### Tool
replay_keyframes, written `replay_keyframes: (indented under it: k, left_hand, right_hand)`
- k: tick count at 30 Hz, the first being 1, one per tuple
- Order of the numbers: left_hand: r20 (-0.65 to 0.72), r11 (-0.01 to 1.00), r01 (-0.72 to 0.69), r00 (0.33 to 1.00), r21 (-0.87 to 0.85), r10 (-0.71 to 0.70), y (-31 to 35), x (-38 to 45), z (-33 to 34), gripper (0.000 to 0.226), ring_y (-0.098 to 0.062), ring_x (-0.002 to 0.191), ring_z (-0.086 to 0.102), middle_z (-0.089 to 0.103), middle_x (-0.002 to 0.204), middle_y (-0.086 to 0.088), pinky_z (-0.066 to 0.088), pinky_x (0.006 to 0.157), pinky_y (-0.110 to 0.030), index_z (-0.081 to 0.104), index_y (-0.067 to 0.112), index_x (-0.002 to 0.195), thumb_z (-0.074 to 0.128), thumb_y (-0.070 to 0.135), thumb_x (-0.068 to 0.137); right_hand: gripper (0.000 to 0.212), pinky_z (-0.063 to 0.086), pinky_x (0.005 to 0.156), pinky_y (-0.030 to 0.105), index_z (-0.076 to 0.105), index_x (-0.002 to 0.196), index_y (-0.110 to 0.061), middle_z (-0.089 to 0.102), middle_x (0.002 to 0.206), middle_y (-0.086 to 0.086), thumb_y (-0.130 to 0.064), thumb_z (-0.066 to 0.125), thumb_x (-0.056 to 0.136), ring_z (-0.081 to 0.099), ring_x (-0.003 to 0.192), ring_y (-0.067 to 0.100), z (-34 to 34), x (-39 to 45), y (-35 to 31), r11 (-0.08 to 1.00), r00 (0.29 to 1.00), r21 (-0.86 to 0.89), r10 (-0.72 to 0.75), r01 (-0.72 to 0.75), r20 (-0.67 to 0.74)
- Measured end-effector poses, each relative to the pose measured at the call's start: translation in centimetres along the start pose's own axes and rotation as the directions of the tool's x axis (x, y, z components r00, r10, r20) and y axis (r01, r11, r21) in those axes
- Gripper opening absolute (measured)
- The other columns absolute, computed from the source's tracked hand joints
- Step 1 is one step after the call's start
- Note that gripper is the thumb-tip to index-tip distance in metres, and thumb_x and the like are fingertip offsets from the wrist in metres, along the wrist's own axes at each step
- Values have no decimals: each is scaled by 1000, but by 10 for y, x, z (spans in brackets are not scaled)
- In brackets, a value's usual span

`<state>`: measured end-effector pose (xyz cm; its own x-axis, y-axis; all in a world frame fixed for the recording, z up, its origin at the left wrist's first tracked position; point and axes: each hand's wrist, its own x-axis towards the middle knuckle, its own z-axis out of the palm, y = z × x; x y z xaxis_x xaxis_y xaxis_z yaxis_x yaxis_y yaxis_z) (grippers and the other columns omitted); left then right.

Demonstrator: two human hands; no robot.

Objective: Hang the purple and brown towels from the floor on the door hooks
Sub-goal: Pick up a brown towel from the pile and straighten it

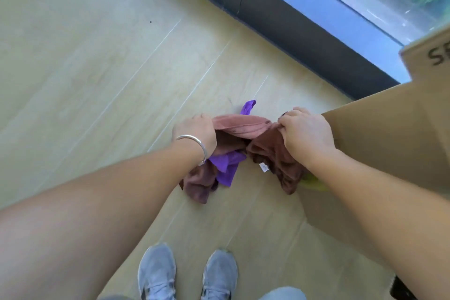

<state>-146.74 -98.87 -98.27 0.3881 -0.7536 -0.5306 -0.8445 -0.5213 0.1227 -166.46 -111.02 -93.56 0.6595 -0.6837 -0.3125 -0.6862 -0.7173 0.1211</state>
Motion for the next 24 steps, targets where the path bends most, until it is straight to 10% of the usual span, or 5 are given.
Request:
replay_keyframes:
  k: [17,24]
  left_hand:
    - [76,831,517,855,-204,-513,-263,-205,-233,15,-20,66,60,63,71,6,44,58,-26,64,23,84,56,18,73]
    - [211,765,612,790,-201,-576,-323,-282,-230,29,-26,88,63,63,100,0,48,69,-31,55,15,111,48,10,83]
  right_hand:
    - [22,37,72,35,54,85,-10,56,88,6,-27,47,95,52,87,29,-341,53,-216,918,902,167,-297,360,-314]
    - [32,30,52,32,41,74,-17,45,65,-9,-45,34,88,46,59,23,-408,36,-321,768,818,318,-439,557,-372]
